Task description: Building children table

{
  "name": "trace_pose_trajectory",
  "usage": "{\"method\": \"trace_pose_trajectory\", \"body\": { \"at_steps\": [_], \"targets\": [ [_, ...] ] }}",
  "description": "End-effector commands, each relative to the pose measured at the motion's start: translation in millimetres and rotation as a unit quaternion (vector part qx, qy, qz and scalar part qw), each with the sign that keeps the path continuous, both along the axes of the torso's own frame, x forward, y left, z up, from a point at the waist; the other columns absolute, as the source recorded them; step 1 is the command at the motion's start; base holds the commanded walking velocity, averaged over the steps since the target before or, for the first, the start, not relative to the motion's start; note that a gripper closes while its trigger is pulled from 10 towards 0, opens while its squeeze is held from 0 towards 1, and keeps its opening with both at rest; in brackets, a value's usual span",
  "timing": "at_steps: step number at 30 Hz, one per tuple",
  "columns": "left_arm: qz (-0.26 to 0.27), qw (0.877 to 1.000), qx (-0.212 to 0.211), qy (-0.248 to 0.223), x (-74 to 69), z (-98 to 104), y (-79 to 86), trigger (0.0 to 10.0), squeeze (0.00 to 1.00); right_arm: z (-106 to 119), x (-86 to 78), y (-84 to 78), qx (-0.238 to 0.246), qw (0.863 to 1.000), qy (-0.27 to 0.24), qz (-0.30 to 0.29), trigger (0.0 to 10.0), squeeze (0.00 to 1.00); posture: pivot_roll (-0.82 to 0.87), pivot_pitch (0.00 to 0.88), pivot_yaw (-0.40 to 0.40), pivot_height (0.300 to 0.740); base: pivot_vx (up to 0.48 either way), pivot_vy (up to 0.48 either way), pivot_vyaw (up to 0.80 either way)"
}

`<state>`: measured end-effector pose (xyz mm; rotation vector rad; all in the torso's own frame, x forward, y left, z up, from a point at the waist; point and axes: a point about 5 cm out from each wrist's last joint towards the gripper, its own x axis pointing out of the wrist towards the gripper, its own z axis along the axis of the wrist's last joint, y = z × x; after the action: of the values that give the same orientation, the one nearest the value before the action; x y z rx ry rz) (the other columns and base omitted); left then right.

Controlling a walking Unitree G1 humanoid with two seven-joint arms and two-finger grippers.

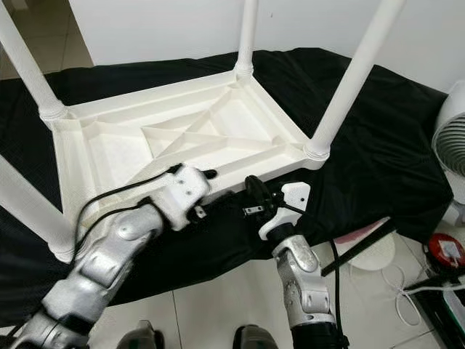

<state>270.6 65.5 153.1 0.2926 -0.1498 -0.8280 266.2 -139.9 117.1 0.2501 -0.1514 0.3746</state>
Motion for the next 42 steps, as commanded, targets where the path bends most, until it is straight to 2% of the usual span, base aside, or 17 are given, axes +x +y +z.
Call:
{"method": "trace_pose_trajectory", "body": {
  "at_steps": [1, 4, 7, 11, 14, 16, 19, 22, 23, 27, 29, 31, 32, 34, 36, 37, 42],
  "targets": [
    [0.026, 1.000, -0.013, 0.004, 0.4, 1, 6.4, 10.0, 0.00, -3, 0.7, 0.2, -0.001, 1.000, 0.006, 0.002, 10.0, 0.00, 0.04, 0.063, -0.018, 0.740, 0.000, 0.000, 0.00],
    [0.037, 0.999, -0.038, 0.014, -14.3, 1, 28.9, 10.0, 0.00, -4, 2.2, 3.0, -0.002, 1.000, 0.009, 0.009, 10.0, 0.00, 0.06, 0.062, -0.028, 0.740, 0.000, 0.000, 0.00],
    [0.037, 0.998, -0.046, 0.018, -20.4, 1, 36.6, 10.0, 0.00, -4, 2.9, 4.3, -0.001, 1.000, 0.009, 0.013, 10.0, 0.00, 0.07, 0.061, -0.035, 0.740, 0.000, 0.000, 0.00],
    [0.024, 0.998, -0.056, 0.025, -41.9, -1, 57.8, 10.0, 0.00, -5, 5.8, 9.7, -0.001, 0.999, 0.013, 0.030, 10.0, 0.00, 0.10, 0.057, -0.057, 0.740, 0.000, 0.000, 0.00],
    [0.022, 0.998, -0.058, 0.029, -44.5, -1, 60.8, 10.0, 0.00, -5, 6.5, 10.8, -0.001, 0.999, 0.013, 0.033, 10.0, 0.00, 0.10, 0.057, -0.057, 0.740, 0.000, 0.000, 0.00],
    [0.029, 0.998, -0.055, 0.022, -55.8, -1, 73.9, 10.0, 0.00, -6, 9.0, 12.3, 0.000, 0.999, 0.014, 0.038, 10.0, 0.00, 0.13, 0.049, -0.069, 0.740, 0.000, 0.000, 0.00],
    [0.029, 0.998, -0.055, 0.022, -55.8, -1, 73.9, 10.0, 0.00, -6, 9.0, 12.3, 0.000, 0.999, 0.014, 0.038, 10.0, 0.00, 0.13, 0.049, -0.069, 0.740, 0.000, 0.000, 0.00],
    [0.067, 0.994, -0.083, -0.005, -70.1, 6, 93.1, 10.0, 0.00, -8, 12.7, 15.6, 0.002, 0.999, 0.018, 0.045, 10.0, 0.00, 0.18, 0.042, -0.066, 0.740, 0.000, 0.000, 0.00],
    [0.067, 0.994, -0.083, -0.005, -70.1, 6, 93.1, 10.0, 0.00, -8, 12.7, 15.6, 0.002, 0.999, 0.018, 0.045, 10.0, 0.00, 0.18, 0.042, -0.066, 0.740, 0.000, 0.000, 0.00],
    [0.126, 0.986, -0.107, -0.027, -82.1, 9, 108.6, 10.0, 0.00, -11, 16.0, 21.4, 0.007, 0.998, 0.020, 0.051, 10.0, 0.00, 0.21, 0.044, -0.054, 0.740, 0.000, 0.000, 0.00],
    [0.138, 0.984, -0.107, -0.032, -85.1, 9, 111.3, 10.0, 0.00, -12, 16.7, 22.9, 0.008, 0.998, 0.020, 0.052, 10.0, 0.00, 0.21, 0.044, -0.054, 0.740, 0.000, 0.000, 0.00],
    [0.184, 0.977, -0.100, -0.034, -94.4, 5, 129.0, 10.0, 0.00, -12, 18.6, 26.3, 0.013, 0.998, 0.020, 0.056, 10.0, 0.00, 0.22, 0.046, -0.045, 0.740, 0.000, 0.000, 0.00],
    [0.184, 0.977, -0.100, -0.034, -94.4, 5, 129.0, 10.0, 0.00, -12, 18.6, 26.3, 0.013, 0.998, 0.020, 0.056, 10.0, 0.00, 0.22, 0.046, -0.045, 0.740, 0.000, 0.000, 0.00],
    [0.218, 0.970, -0.096, -0.040, -101.3, 6, 147.6, 10.0, 0.00, -15, 20.0, 27.9, 0.017, 0.998, 0.023, 0.057, 10.0, 0.00, 0.26, 0.052, -0.052, 0.740, 0.000, 0.000, 0.00],
    [0.218, 0.970, -0.096, -0.040, -101.3, 6, 147.6, 10.0, 0.00, -15, 20.0, 27.9, 0.017, 0.998, 0.023, 0.057, 10.0, 0.00, 0.26, 0.052, -0.052, 0.740, 0.000, 0.000, 0.00],
    [0.228, 0.968, -0.094, -0.042, -102.5, 7, 154.5, 10.0, 0.00, -16, 20.7, 29.1, 0.019, 0.998, 0.026, 0.058, 10.0, 0.00, 0.27, 0.054, -0.056, 0.740, 0.000, 0.000, 0.00],
    [0.241, 0.965, -0.075, -0.065, -108.3, 19, 168.0, 10.0, 0.00, -19, 24.5, 38.0, 0.020, 0.996, 0.030, 0.076, 10.0, 0.00, 0.30, 0.053, -0.062, 0.740, 0.000, 0.000, 0.00]
  ]
}}
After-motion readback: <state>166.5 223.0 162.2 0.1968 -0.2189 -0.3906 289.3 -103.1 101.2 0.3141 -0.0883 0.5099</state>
